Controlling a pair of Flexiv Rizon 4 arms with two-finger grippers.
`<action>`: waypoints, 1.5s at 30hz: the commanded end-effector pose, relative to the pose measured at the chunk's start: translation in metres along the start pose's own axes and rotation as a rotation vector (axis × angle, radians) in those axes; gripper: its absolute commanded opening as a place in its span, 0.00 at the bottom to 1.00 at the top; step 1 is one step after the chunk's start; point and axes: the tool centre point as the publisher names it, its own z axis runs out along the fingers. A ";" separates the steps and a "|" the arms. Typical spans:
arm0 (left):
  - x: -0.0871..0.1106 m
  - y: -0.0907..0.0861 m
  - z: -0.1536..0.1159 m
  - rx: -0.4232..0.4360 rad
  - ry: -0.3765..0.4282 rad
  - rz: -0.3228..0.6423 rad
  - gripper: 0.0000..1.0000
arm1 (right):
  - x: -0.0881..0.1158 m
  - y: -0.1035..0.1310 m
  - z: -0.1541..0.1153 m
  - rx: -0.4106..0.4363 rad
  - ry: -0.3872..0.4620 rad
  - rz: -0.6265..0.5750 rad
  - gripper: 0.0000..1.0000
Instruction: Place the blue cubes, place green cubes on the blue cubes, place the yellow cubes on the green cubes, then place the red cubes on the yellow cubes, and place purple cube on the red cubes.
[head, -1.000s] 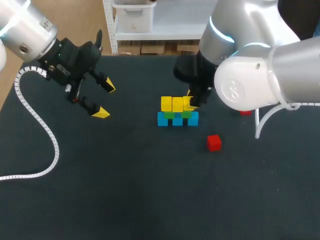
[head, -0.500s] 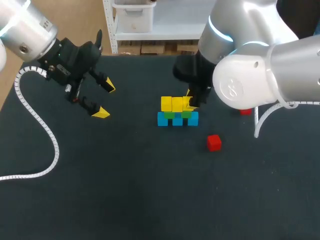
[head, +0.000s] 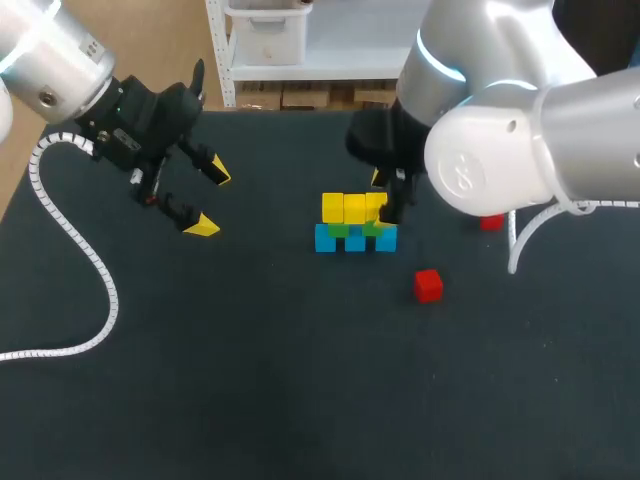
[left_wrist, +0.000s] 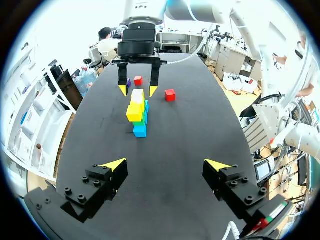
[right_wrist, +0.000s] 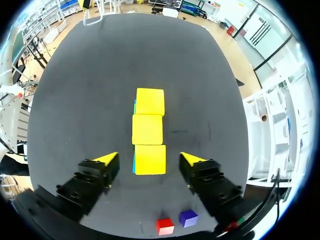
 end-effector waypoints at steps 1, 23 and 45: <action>0.001 0.000 0.000 0.000 -0.001 0.002 1.00 | 0.004 0.001 -0.009 0.000 -0.003 -0.008 1.00; 0.001 0.000 0.000 0.000 -0.001 0.002 1.00 | 0.073 0.022 -0.043 0.021 0.046 0.062 1.00; 0.001 0.000 0.000 0.000 -0.001 0.002 1.00 | 0.131 0.032 -0.041 -0.027 0.073 0.042 1.00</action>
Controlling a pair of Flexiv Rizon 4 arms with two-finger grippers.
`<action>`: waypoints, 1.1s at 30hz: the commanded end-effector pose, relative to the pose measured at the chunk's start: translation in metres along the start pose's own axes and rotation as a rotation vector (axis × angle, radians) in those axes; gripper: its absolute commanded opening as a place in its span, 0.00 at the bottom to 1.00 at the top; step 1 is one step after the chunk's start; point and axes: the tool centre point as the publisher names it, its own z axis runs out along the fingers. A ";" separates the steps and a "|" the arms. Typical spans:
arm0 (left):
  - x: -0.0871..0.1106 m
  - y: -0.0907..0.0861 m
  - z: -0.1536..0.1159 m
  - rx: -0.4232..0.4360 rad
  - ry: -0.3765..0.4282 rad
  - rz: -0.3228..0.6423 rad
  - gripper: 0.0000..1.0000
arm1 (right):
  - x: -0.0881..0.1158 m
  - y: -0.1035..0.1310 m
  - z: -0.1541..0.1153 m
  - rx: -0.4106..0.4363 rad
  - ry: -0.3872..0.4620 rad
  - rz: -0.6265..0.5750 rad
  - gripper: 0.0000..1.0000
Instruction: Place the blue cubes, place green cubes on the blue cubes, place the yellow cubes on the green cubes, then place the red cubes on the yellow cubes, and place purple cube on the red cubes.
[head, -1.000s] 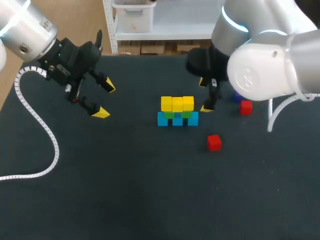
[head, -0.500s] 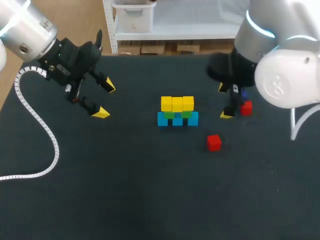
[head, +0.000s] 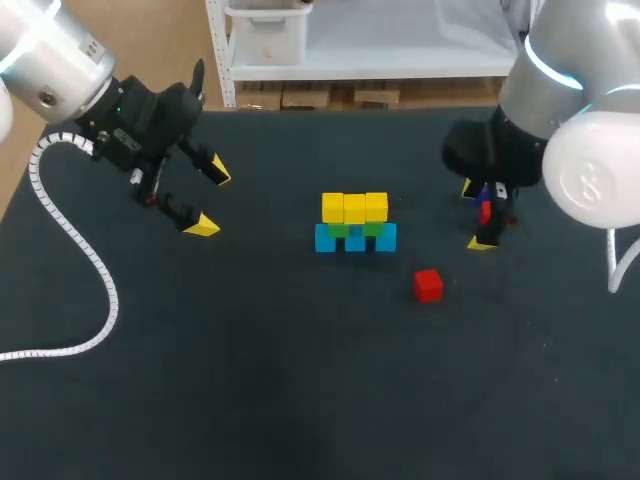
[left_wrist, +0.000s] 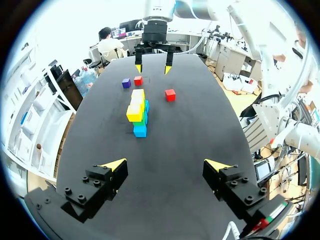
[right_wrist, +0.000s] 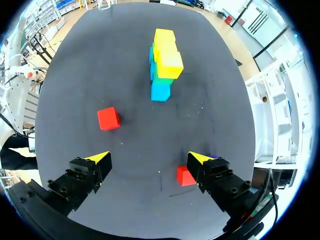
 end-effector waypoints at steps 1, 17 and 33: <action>0.001 0.000 0.000 0.000 -0.001 0.002 1.00 | 0.014 -0.005 -0.002 -0.003 -0.001 -0.007 1.00; 0.001 0.000 0.000 0.000 -0.001 0.002 1.00 | 0.066 -0.037 0.013 -0.012 0.041 -0.012 1.00; 0.001 0.000 0.000 0.000 -0.001 0.002 1.00 | 0.073 -0.071 0.042 -0.042 0.021 -0.015 0.74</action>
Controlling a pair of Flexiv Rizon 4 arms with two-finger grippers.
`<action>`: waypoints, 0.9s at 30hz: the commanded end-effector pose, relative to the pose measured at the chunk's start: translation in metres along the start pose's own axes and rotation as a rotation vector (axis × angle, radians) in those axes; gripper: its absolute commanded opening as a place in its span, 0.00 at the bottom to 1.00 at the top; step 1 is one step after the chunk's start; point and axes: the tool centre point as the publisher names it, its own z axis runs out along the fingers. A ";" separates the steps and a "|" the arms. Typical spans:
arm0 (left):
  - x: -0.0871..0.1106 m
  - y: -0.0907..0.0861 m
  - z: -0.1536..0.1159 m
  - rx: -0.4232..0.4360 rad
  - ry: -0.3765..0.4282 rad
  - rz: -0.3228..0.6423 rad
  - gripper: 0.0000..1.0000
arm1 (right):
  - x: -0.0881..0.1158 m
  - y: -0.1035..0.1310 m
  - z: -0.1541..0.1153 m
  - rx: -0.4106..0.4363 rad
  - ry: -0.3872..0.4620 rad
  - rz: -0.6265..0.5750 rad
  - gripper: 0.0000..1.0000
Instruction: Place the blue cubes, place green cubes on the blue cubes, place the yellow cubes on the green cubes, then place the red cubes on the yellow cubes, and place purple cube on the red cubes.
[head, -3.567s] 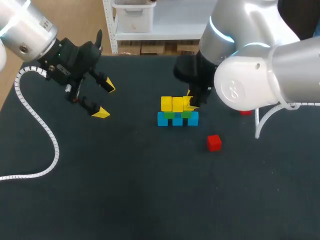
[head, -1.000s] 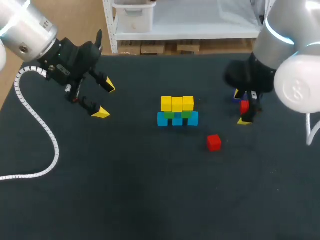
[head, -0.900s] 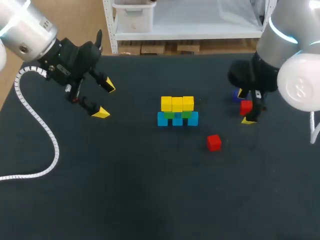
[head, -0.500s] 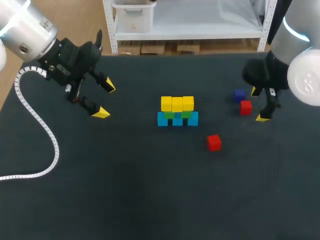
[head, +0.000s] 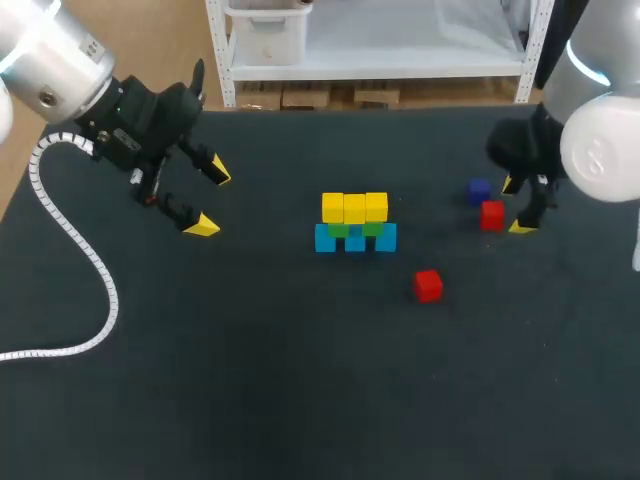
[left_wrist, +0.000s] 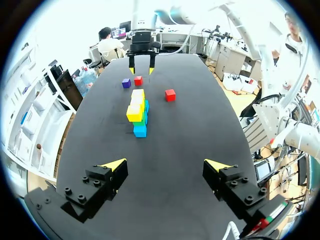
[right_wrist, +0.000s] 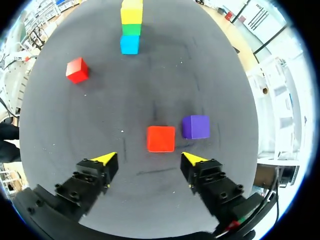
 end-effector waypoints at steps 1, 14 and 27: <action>0.001 0.000 0.000 0.000 -0.001 0.002 1.00 | -0.006 -0.014 0.009 -0.037 -0.001 -0.009 0.71; 0.001 0.000 0.000 0.000 -0.001 0.002 1.00 | -0.024 -0.018 0.022 -0.073 0.000 -0.033 0.67; 0.001 0.000 0.000 0.000 -0.001 0.002 1.00 | -0.018 -0.009 0.021 -0.077 0.020 -0.010 0.64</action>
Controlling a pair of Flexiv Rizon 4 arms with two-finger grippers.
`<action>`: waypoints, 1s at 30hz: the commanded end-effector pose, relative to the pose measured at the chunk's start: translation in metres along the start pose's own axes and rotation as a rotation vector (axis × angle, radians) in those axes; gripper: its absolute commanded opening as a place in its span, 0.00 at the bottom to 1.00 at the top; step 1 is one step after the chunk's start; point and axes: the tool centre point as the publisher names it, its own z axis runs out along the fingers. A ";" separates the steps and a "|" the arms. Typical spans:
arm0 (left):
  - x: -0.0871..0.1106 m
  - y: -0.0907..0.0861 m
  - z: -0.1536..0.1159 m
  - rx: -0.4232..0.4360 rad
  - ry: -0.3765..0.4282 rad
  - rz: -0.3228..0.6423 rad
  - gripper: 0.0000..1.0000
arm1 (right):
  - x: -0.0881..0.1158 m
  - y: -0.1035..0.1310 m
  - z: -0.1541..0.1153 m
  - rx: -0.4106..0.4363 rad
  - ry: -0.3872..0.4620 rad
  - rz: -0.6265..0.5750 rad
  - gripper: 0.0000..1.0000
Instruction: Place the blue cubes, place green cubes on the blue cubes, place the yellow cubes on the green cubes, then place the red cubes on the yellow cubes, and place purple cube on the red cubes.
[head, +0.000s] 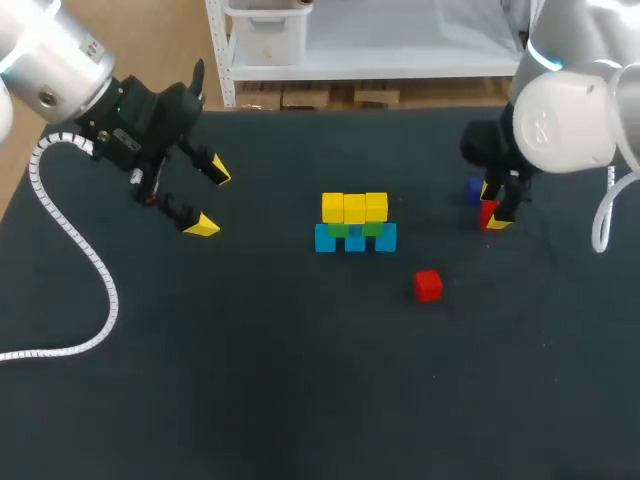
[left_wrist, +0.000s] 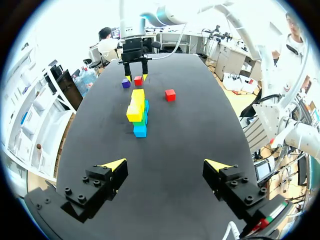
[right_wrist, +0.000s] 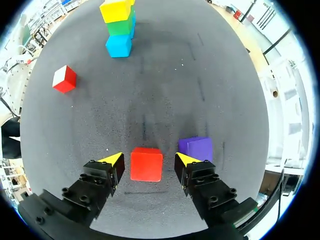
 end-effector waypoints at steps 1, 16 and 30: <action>0.001 0.000 0.000 0.000 -0.001 0.002 1.00 | 0.003 0.005 -0.002 0.008 0.004 0.007 0.63; 0.001 0.000 0.000 0.000 -0.001 0.002 1.00 | 0.006 0.006 -0.001 0.017 0.004 0.021 0.52; 0.001 0.000 0.000 0.000 -0.001 0.002 1.00 | 0.002 0.001 0.000 0.019 0.003 0.012 0.29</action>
